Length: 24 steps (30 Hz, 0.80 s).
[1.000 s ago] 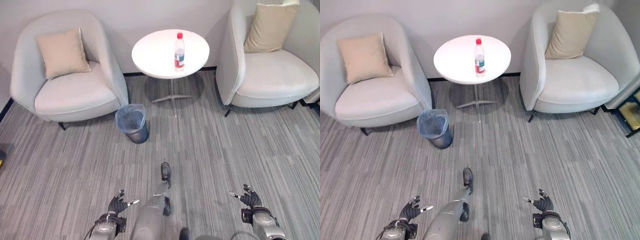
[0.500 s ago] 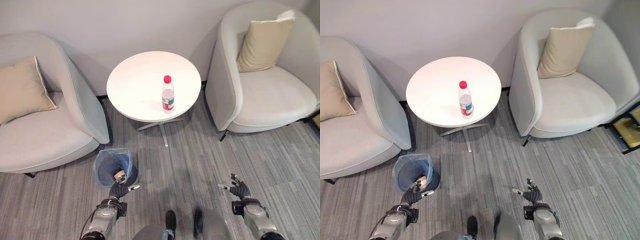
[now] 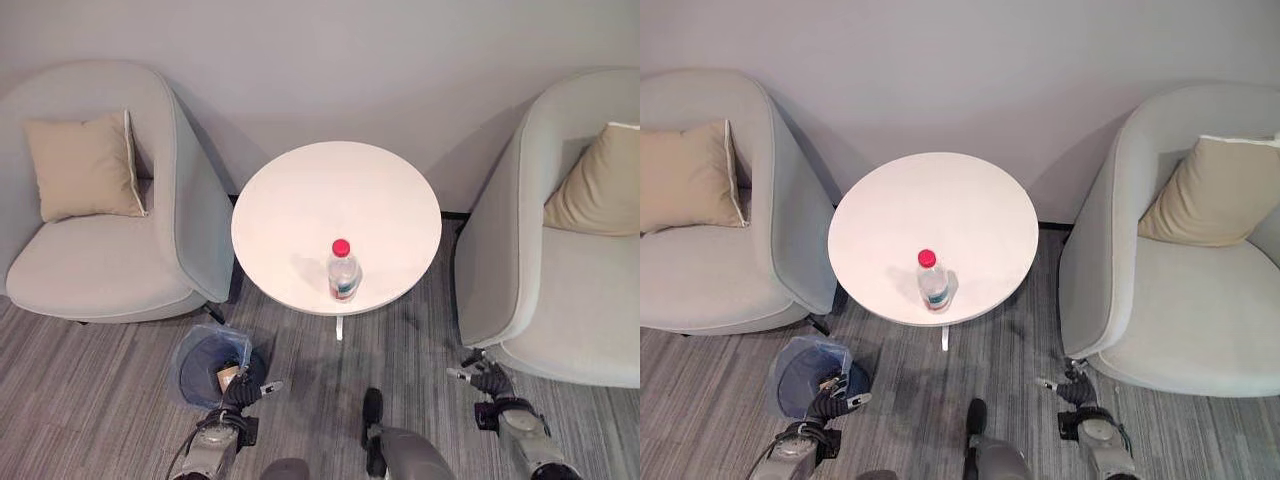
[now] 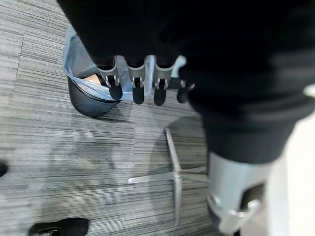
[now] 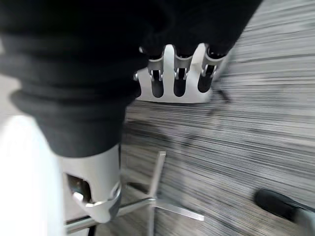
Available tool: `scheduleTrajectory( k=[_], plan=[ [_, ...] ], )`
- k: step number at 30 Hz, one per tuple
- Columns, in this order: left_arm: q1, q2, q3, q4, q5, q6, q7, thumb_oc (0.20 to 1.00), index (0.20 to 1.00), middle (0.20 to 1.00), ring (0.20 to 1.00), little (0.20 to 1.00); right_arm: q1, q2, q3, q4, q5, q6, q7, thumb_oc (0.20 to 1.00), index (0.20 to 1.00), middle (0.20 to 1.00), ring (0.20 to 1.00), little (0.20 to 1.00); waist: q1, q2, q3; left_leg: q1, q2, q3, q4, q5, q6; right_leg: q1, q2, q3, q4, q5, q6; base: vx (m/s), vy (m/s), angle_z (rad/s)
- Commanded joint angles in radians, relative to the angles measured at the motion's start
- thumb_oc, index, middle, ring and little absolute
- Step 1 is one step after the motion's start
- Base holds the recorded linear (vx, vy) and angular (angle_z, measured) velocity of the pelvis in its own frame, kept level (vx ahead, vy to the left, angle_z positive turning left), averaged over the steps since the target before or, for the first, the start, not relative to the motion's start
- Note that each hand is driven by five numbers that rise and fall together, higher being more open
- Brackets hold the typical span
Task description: Gather garbage on tea table into small bin, then transfer packed bag to large trash can.
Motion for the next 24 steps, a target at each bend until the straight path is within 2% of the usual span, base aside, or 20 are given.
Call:
scheduleTrajectory(
  k=[1,3,5,15,24],
  plan=[
    [-0.014,0.033,-0.013,-0.013,0.038,-0.022,-0.003,1.000,1.000,1.000,1.000,1.000,0.023,-0.043,-0.011,-0.044,0.001,-0.020,-0.012,1.000,1.000,1.000,1.000,1.000,-0.023,0.003,-0.011,-0.111,0.003,0.043,-0.087,0.080,0.011,0.057,-0.069,0.037,0.028,-0.204,0.176,0.07,-0.009,0.32],
    [-0.011,0.035,-0.004,0.001,0.048,-0.022,0.001,1.000,1.000,1.000,1.000,1.000,0.020,-0.060,0.004,-0.087,-0.041,-0.022,-0.018,1.000,1.000,1.000,1.000,1.000,-0.014,0.002,-0.003,-0.125,0.018,0.064,-0.133,0.119,-0.001,0.088,-0.066,0.030,0.022,-0.211,0.179,0.09,0.023,0.36],
    [0.002,0.039,0.008,0.004,0.058,-0.019,0.002,1.000,1.000,1.000,1.000,1.000,0.028,-0.074,0.006,-0.144,-0.079,-0.022,-0.016,1.000,1.000,1.000,1.000,1.000,-0.013,0.007,-0.009,-0.111,0.014,0.054,-0.155,0.126,0.002,0.105,-0.057,0.035,0.027,-0.219,0.180,0.12,0.070,-0.04],
    [0.051,0.085,0.066,-0.037,0.087,-0.032,0.009,1.000,1.000,1.000,1.000,1.000,0.065,-0.175,0.009,-0.470,-0.197,-0.054,0.046,1.000,1.000,1.000,1.000,1.000,-0.006,0.002,-0.049,-0.010,-0.011,0.086,-0.223,0.104,0.028,0.134,-0.070,0.073,0.046,-0.224,0.195,0.09,0.090,-0.17],
    [0.094,0.085,0.096,-0.034,0.082,-0.038,0.002,1.000,1.000,1.000,1.000,1.000,-0.030,-0.220,0.097,-0.579,-0.228,-0.071,0.111,1.000,1.000,1.000,1.000,1.000,0.027,0.013,-0.073,0.033,-0.023,0.077,-0.272,0.105,0.034,0.158,-0.077,0.059,0.035,-0.229,0.204,0.05,0.025,0.01]
  ],
)
